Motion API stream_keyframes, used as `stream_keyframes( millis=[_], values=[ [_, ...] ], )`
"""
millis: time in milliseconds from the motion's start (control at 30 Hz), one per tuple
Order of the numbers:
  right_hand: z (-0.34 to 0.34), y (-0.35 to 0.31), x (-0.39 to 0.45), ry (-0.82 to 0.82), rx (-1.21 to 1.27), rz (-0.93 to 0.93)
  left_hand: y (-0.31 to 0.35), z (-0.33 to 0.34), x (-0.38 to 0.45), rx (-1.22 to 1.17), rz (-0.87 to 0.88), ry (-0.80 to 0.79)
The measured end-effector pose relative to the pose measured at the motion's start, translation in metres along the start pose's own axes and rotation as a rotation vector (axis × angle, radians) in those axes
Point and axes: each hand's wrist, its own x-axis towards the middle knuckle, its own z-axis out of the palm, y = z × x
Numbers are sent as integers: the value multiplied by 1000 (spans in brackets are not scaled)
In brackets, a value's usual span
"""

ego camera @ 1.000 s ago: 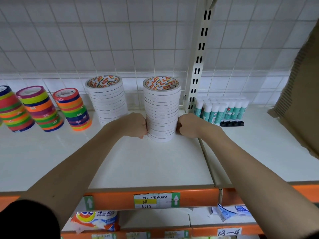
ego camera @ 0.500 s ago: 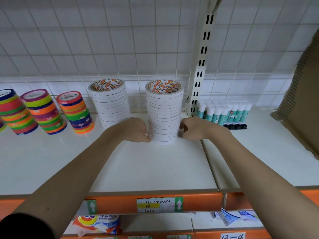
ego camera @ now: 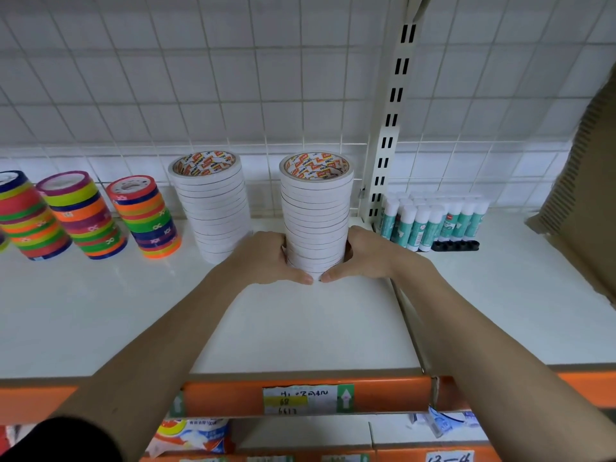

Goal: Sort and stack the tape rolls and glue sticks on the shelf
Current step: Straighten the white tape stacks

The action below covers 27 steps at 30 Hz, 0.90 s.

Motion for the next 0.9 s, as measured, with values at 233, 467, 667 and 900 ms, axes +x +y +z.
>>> stream_keyframes(
  millis=[233, 467, 667, 900],
  values=[
    [-7, -1, -3, -4, 25, -39, 7, -5, -2, -23, -23, -52],
    [-16, -4, 0, 73, 12, -91, 11, -17, -7, -57, 47, 91],
    [-14, -3, -2, 90, 20, -109, 8, -16, -7, 10, 35, 120],
    [-13, 1, -5, 20, 32, -69, 14, -23, -10, -3, 4, 67]
  ],
)
